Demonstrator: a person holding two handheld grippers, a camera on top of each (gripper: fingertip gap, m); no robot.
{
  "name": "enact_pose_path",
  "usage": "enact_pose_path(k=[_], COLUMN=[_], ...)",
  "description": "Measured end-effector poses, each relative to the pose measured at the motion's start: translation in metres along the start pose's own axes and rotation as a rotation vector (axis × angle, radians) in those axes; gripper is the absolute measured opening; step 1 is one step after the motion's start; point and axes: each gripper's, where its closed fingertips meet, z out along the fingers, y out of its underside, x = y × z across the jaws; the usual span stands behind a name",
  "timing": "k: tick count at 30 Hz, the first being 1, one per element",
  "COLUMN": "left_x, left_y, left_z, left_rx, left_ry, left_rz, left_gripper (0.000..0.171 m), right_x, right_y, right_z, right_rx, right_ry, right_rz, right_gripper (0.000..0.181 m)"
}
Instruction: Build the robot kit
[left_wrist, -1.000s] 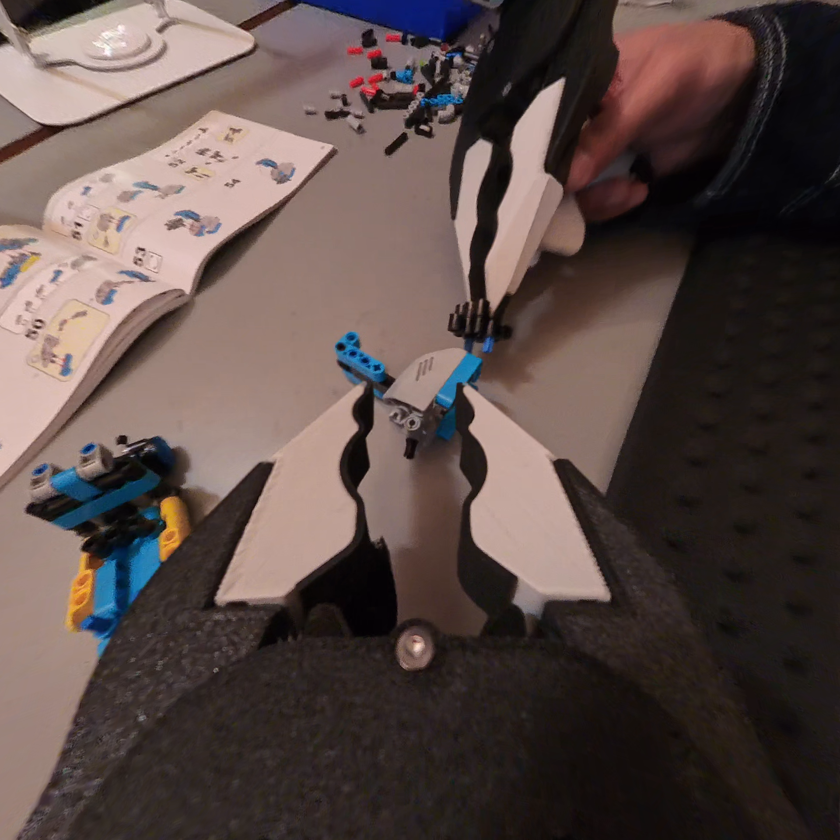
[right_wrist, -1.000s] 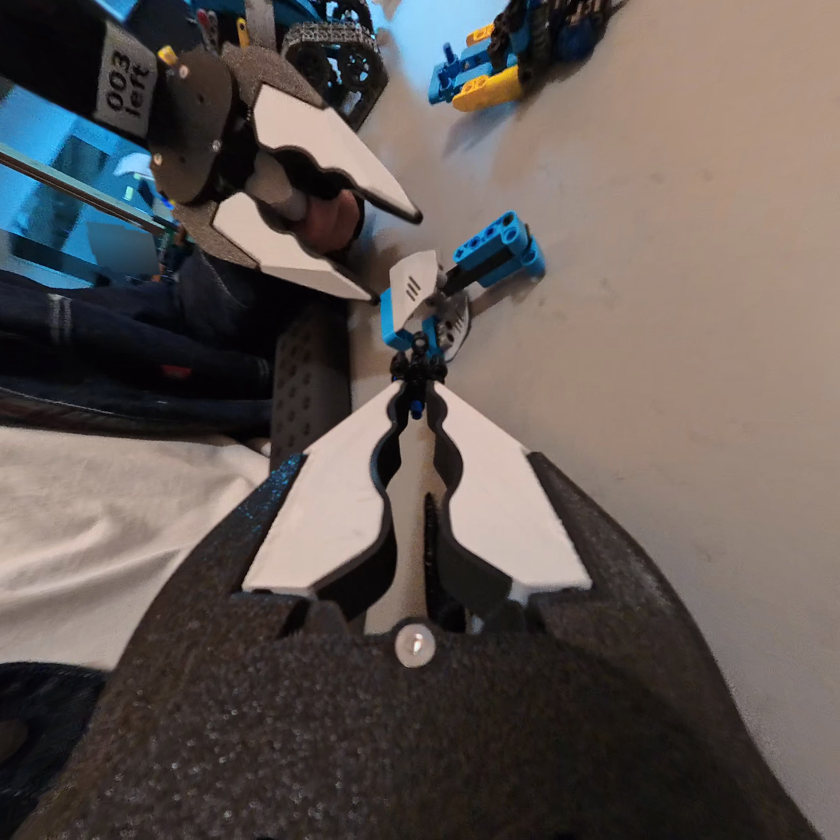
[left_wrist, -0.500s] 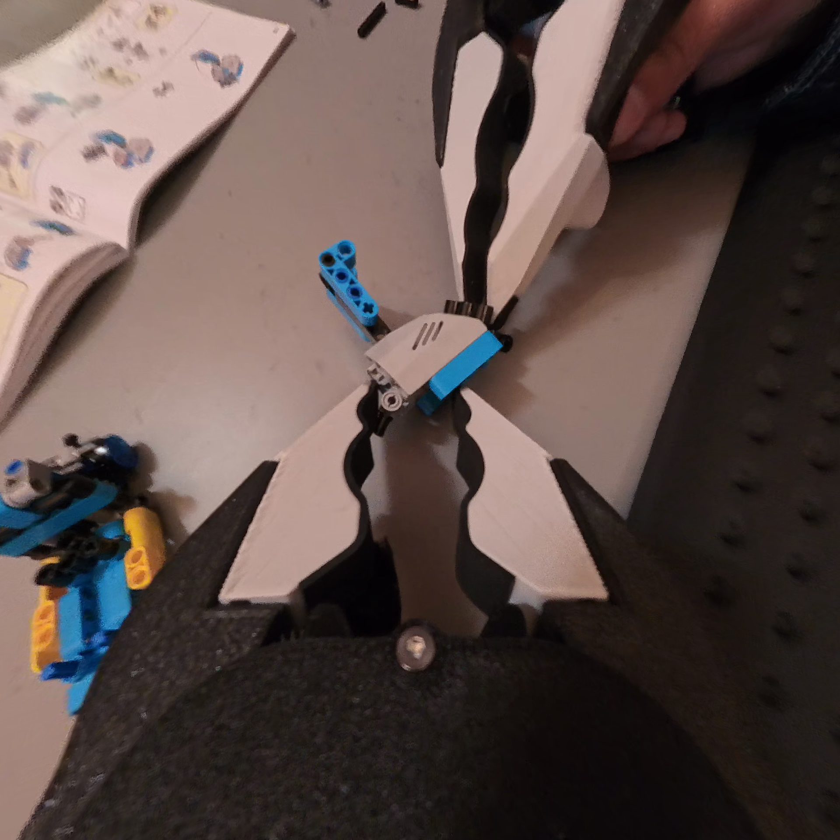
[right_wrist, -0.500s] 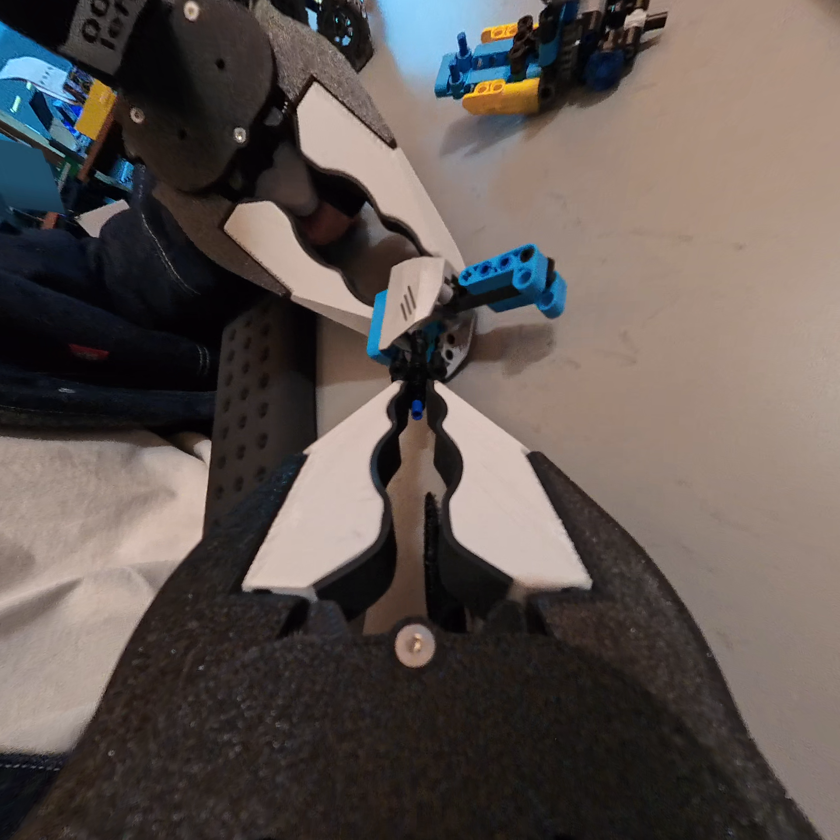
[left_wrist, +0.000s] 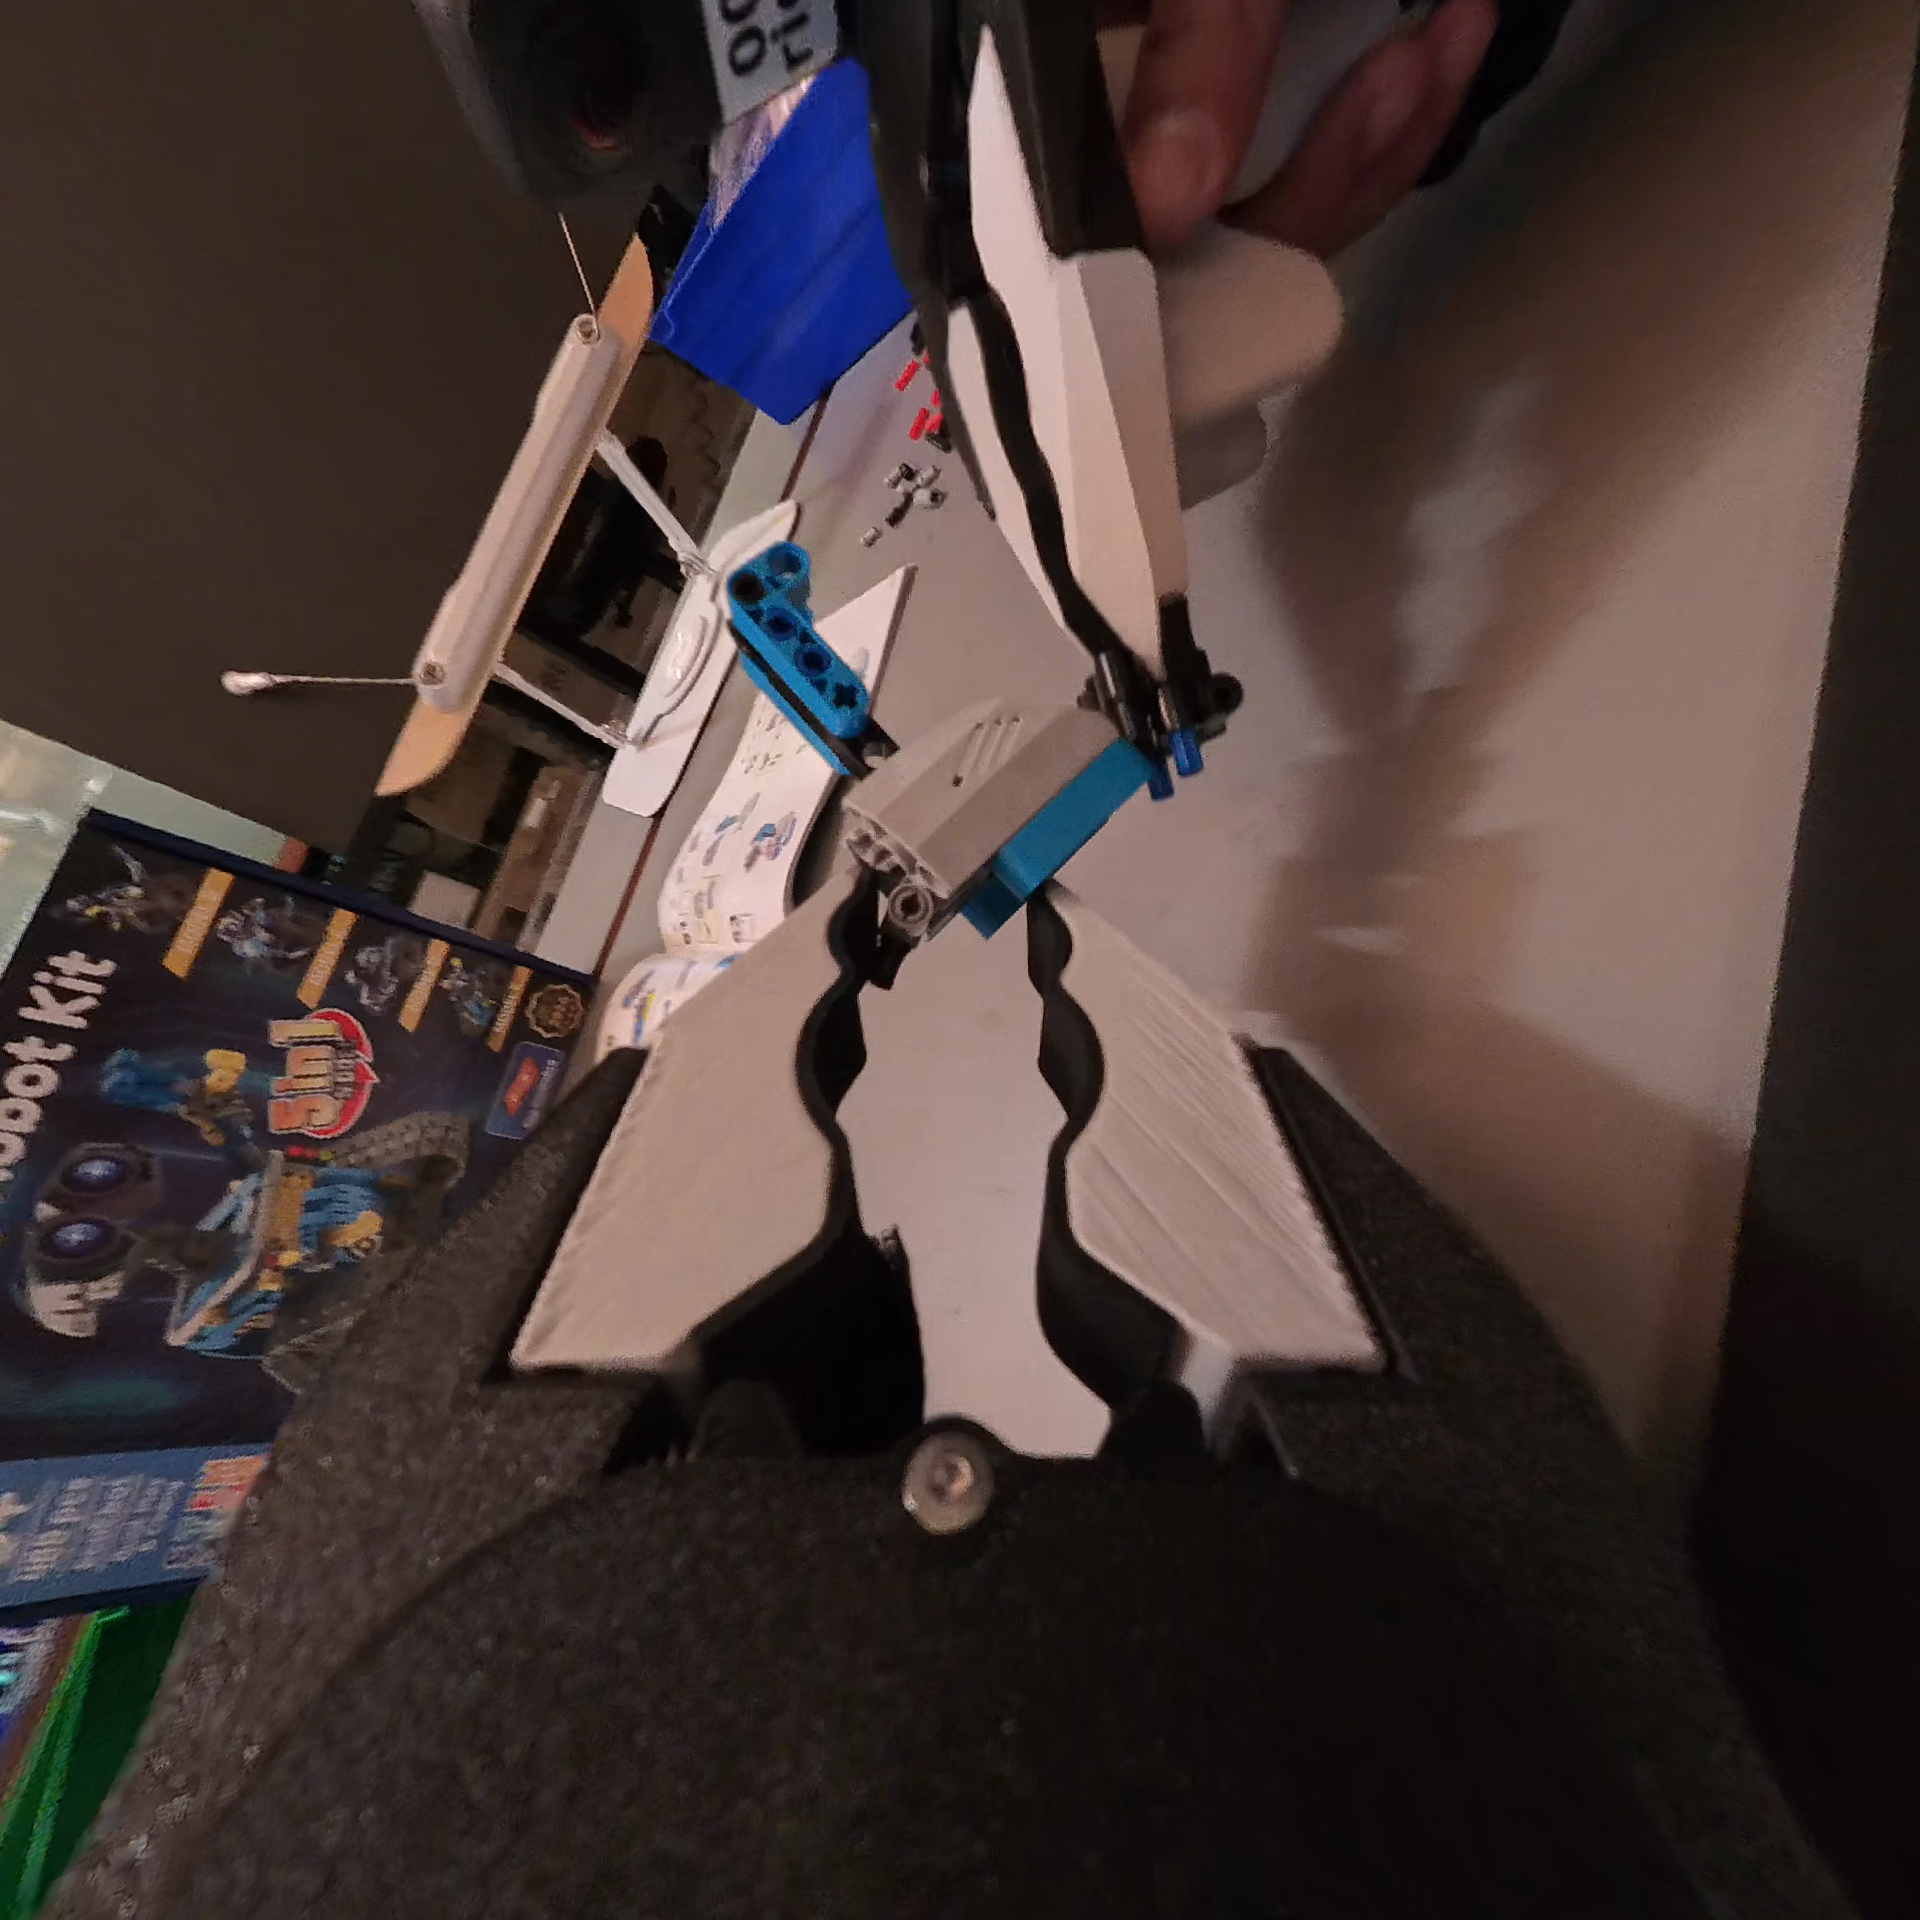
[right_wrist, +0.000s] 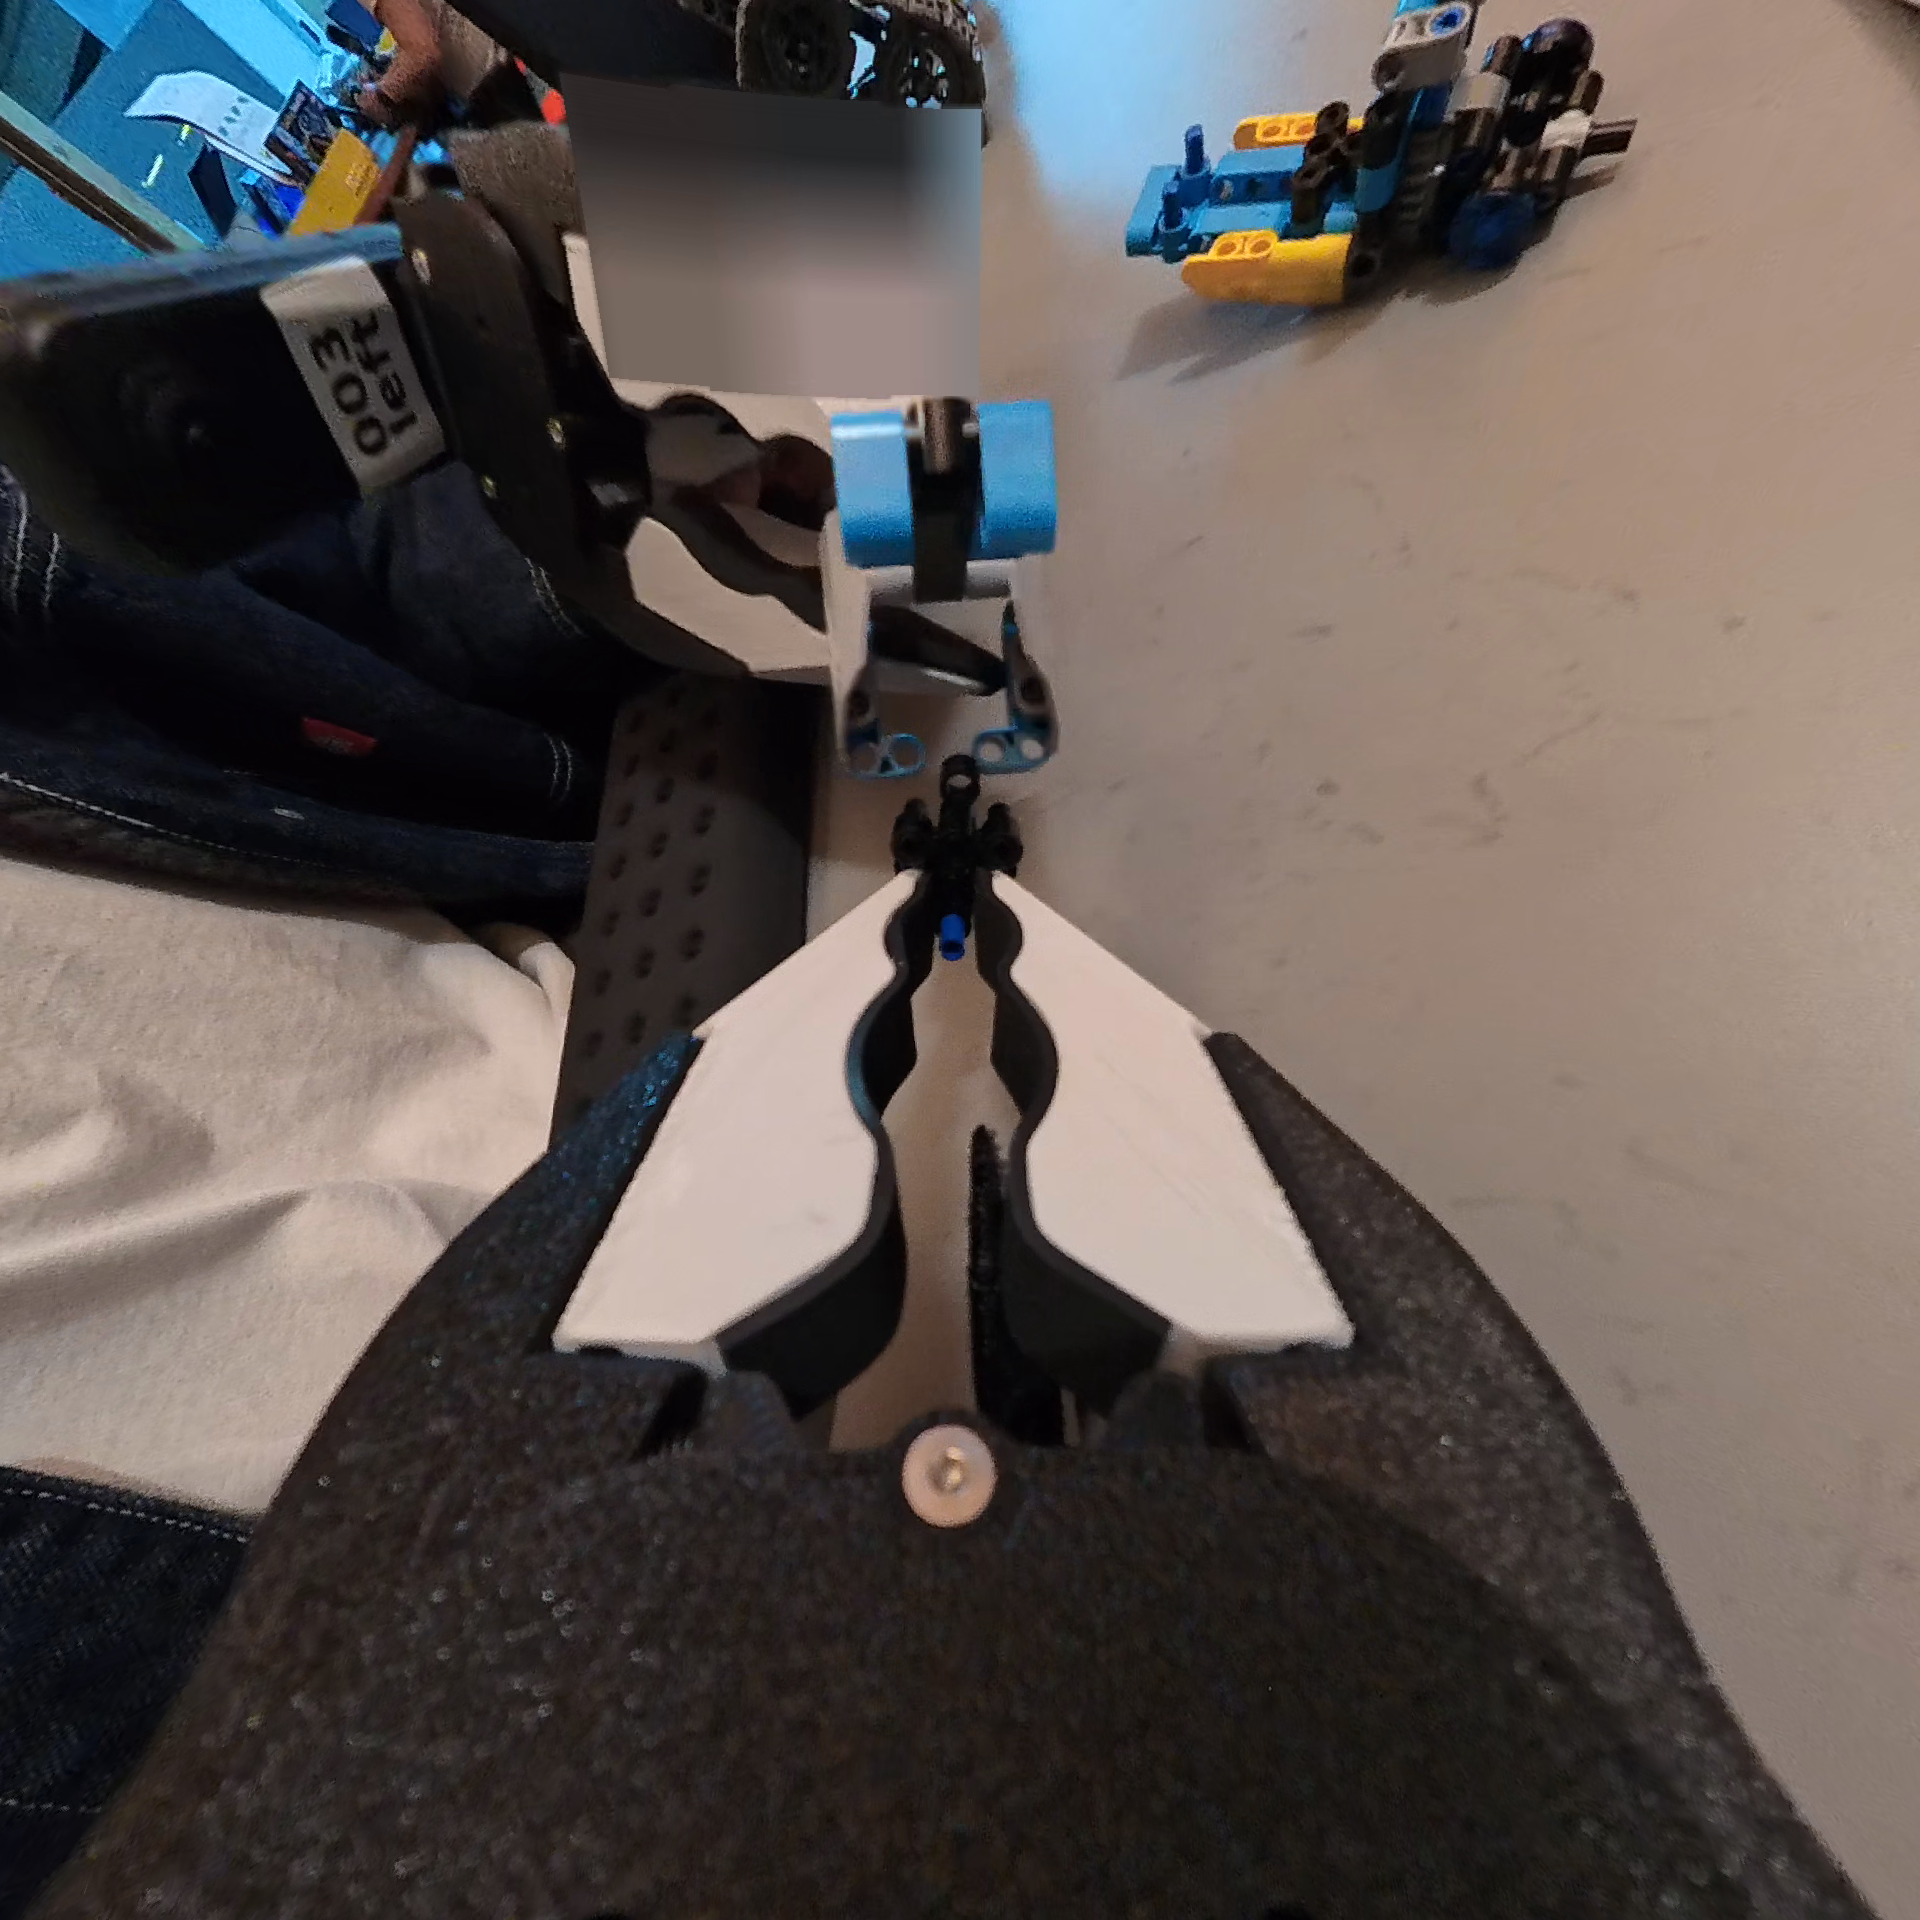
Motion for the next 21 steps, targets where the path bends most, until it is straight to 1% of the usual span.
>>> enact_pose_path(k=[2, 4, 6, 10, 14, 18, 21], left_x=[0.001, 0.003, 0.004, 0.003, 0.001, 0.006, 0.008], left_y=[0.000, -0.004, -0.010, -0.009, -0.015, -0.015, -0.015], left_z=[0.001, 0.002, 0.002, 0.002, 0.001, 0.003, 0.004], left_rx=[-0.006, 0.002, 0.021, 0.010, 0.022, 0.023, 0.019], left_ry=[-0.017, -0.035, -0.046, -0.071, -0.105, -0.087, -0.086], left_rz=[0.064, 0.118, 0.143, 0.200, 0.233, 0.246, 0.266], left_gripper=[0.028, 0.028, 0.028, 0.028, 0.028, 0.027, 0.027], right_x=[-0.003, -0.001, -0.001, -0.002, -0.004, -0.003, -0.001], right_y=[0.002, 0.004, 0.005, 0.002, -0.002, 0.003, 0.003], right_z=[-0.002, -0.001, 0.001, -0.006, -0.008, -0.007, -0.008], right_rx=[-0.014, -0.036, -0.050, -0.044, -0.039, -0.072, -0.091], right_ry=[0.004, 0.045, 0.056, 0.104, 0.138, 0.161, 0.223], right_rz=[-0.028, -0.067, -0.073, -0.147, -0.206, -0.249, -0.336], right_gripper=[0.006, 0.006, 0.006, 0.006, 0.006, 0.006, 0.007])
